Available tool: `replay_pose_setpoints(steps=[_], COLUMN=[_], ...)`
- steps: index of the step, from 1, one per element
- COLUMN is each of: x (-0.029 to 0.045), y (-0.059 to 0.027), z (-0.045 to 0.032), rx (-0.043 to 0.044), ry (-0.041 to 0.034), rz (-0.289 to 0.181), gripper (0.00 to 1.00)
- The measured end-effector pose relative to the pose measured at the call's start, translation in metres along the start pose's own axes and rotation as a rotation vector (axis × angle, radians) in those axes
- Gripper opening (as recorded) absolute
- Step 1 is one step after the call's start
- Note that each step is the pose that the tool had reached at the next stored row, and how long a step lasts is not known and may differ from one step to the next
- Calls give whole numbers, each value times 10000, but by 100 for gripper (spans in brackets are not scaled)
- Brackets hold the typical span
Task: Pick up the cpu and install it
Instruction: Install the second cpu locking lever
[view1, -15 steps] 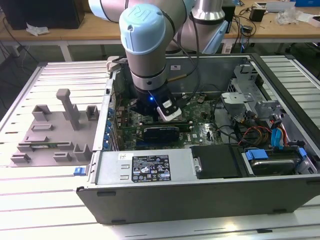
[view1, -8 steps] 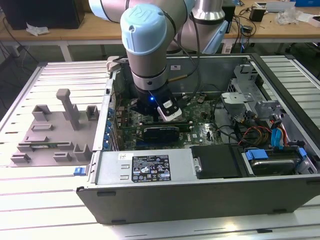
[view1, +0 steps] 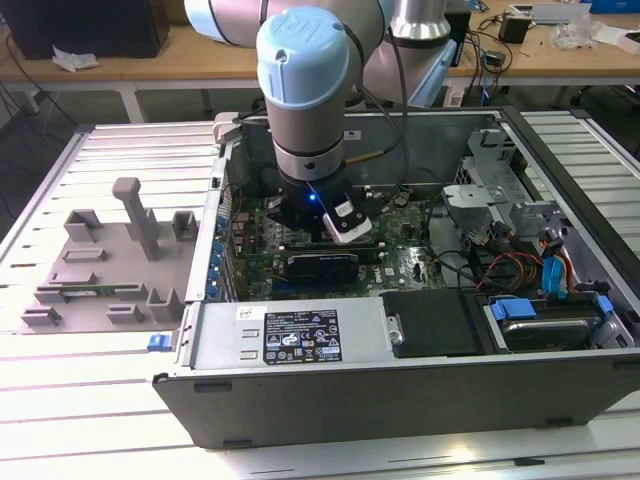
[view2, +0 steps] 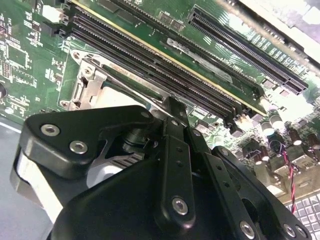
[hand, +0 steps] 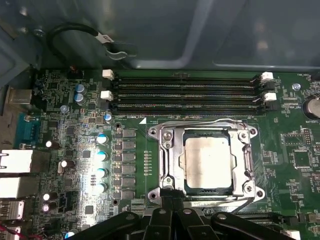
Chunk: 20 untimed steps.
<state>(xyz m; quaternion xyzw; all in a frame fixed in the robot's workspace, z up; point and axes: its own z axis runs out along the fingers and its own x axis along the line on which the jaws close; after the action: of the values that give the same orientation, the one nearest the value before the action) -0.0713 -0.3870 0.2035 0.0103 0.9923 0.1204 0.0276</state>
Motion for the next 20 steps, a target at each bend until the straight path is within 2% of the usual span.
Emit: replay_pose_setpoints(steps=[15, 20], x=[-22, -22], y=[51, 80], z=[-198, -217], rx=[1, 0], ry=[8, 1], rz=[22, 38], gripper=[11, 11])
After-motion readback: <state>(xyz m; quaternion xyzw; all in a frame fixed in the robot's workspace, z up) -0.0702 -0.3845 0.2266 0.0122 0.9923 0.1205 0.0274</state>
